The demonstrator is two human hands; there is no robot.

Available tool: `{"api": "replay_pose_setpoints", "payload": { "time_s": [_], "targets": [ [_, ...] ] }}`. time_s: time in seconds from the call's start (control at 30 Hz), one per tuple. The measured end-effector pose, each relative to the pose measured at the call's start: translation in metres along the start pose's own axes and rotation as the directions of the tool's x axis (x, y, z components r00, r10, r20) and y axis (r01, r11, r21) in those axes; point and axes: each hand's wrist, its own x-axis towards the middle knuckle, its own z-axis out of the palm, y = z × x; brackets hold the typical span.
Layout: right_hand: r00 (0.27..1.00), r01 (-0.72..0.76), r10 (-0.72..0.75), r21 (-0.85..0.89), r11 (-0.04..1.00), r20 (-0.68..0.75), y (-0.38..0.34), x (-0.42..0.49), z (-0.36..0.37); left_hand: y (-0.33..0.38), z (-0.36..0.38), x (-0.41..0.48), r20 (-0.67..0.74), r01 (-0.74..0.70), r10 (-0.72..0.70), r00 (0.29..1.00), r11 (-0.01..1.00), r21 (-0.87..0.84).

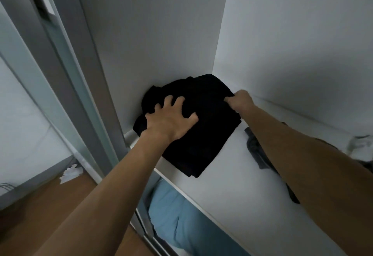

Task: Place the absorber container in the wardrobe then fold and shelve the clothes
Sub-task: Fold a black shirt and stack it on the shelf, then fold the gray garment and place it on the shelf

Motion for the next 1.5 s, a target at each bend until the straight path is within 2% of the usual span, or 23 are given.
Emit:
{"api": "replay_pose_setpoints", "payload": {
  "time_s": [0.07,0.13,0.23,0.3,0.37,0.43,0.5,0.6,0.67,0.73,0.77,0.9,1.0,1.07,1.13,1.17,1.2,1.27,1.33,1.43,1.5],
  "targets": [
    [0.994,0.074,-0.076,-0.024,0.997,-0.074,0.003,-0.004,-0.014,0.015,-0.010,0.001,-0.034,-0.031,0.033,0.999,0.999,0.040],
    [0.985,0.130,-0.126,0.025,0.991,-0.115,0.009,-0.012,-0.039,0.037,-0.014,-0.002,-0.101,-0.145,0.149,0.984,0.988,0.047],
    [0.974,0.189,-0.171,0.115,0.975,-0.152,0.030,-0.038,-0.088,0.089,-0.012,-0.011,-0.192,-0.412,0.397,0.898,0.910,-0.045],
    [0.966,0.214,-0.194,0.113,0.970,-0.170,0.051,-0.064,-0.125,0.129,0.000,-0.021,-0.189,-0.540,0.510,0.839,0.825,-0.166],
    [0.959,0.226,-0.208,0.075,0.971,-0.194,0.076,-0.096,-0.161,0.163,0.018,-0.029,-0.073,-0.570,0.574,0.815,0.776,-0.270],
    [0.963,0.204,-0.193,0.041,0.978,-0.187,0.108,-0.127,-0.193,0.191,0.039,-0.034,0.058,-0.586,0.626,0.778,0.755,-0.294],
    [0.978,0.136,-0.135,-0.007,0.991,-0.159,0.146,-0.159,-0.221,0.216,0.057,-0.040,0.156,-0.608,0.670,0.726,0.731,-0.310],
    [0.997,0.025,-0.041,-0.215,0.976,-0.069,0.206,-0.199,-0.250,0.255,0.084,-0.048,0.298,-0.603,0.702,0.647,0.710,-0.362],
    [0.997,-0.074,0.079,-0.304,0.950,0.005,0.245,-0.222,-0.256,0.278,0.106,-0.054,0.353,-0.621,0.698,0.623,0.716,-0.319],
    [0.985,-0.152,0.172,-0.340,0.928,0.029,0.279,-0.242,-0.249,0.295,0.130,-0.059,0.344,-0.659,0.682,0.645,0.725,-0.203],
    [0.985,-0.157,0.173,-0.353,0.922,0.016,0.293,-0.248,-0.243,0.300,0.142,-0.061,0.323,-0.673,0.678,0.660,0.725,-0.148],
    [0.996,-0.090,0.073,-0.412,0.907,-0.058,0.318,-0.245,-0.226,0.306,0.164,-0.061,0.210,-0.647,0.650,0.730,0.757,-0.093],
    [0.991,-0.071,0.036,-0.285,0.956,-0.126,0.323,-0.242,-0.224,0.307,0.168,-0.063,0.158,-0.578,0.590,0.792,0.808,-0.117],
    [0.974,-0.015,-0.023,-0.164,0.986,-0.224,0.330,-0.242,-0.221,0.306,0.172,-0.072,0.034,-0.539,0.551,0.834,0.825,-0.170],
    [0.952,0.041,-0.057,-0.059,0.997,-0.302,0.335,-0.242,-0.220,0.306,0.175,-0.084,-0.091,-0.528,0.525,0.846,0.805,-0.269],
    [0.943,0.067,-0.063,0.000,0.998,-0.326,0.338,-0.243,-0.221,0.305,0.175,-0.090,-0.092,-0.498,0.504,0.859,0.779,-0.382],
    [0.934,0.088,-0.064,0.053,0.995,-0.351,0.339,-0.244,-0.222,0.305,0.171,-0.096,-0.059,-0.420,0.473,0.879,0.711,-0.564],
    [0.917,0.101,-0.042,0.130,0.986,-0.396,0.340,-0.248,-0.224,0.311,0.153,-0.113,0.030,-0.164,0.394,0.919,0.449,-0.878],
    [0.895,0.105,-0.009,0.192,0.976,-0.445,0.339,-0.256,-0.227,0.319,0.130,-0.128,0.079,-0.009,0.323,0.943,0.261,-0.965],
    [0.873,0.123,0.035,0.290,0.949,-0.486,0.332,-0.266,-0.230,0.335,0.096,-0.146,0.117,0.094,0.271,0.955,0.096,-0.991],
    [0.878,0.118,0.041,0.298,0.947,-0.476,0.322,-0.273,-0.232,0.345,0.074,-0.156,0.143,0.158,0.312,0.939,-0.022,-0.987]
  ]
}}
